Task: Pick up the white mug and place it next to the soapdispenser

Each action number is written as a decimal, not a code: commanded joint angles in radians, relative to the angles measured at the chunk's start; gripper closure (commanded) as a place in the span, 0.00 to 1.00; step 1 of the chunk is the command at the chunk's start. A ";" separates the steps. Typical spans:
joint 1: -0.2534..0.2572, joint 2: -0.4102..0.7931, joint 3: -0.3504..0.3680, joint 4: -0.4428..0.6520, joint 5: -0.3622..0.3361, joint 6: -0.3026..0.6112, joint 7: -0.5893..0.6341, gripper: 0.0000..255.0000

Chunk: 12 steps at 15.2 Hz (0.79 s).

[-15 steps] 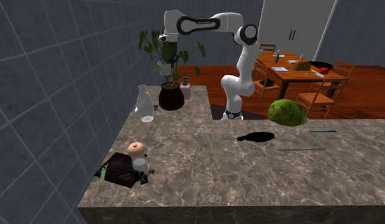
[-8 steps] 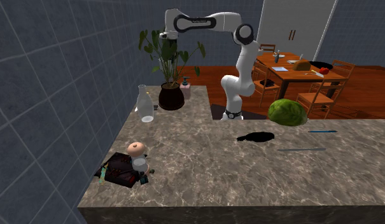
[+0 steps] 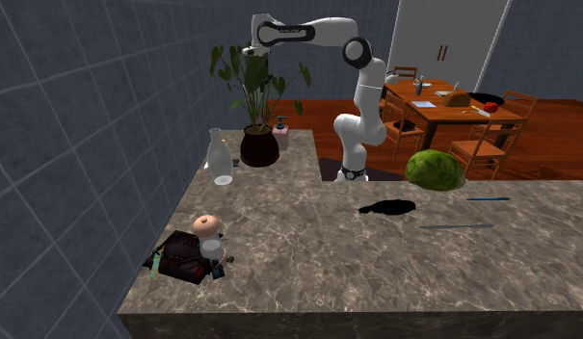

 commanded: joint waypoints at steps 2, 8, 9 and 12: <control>0.009 0.017 -0.033 -0.021 0.013 0.036 -0.024 1.00; -0.004 -0.002 -0.023 -0.110 -0.007 0.116 -0.012 1.00; -0.005 -0.004 -0.023 -0.124 -0.008 0.129 -0.012 1.00; -0.007 -0.004 -0.028 -0.164 -0.011 0.169 -0.011 1.00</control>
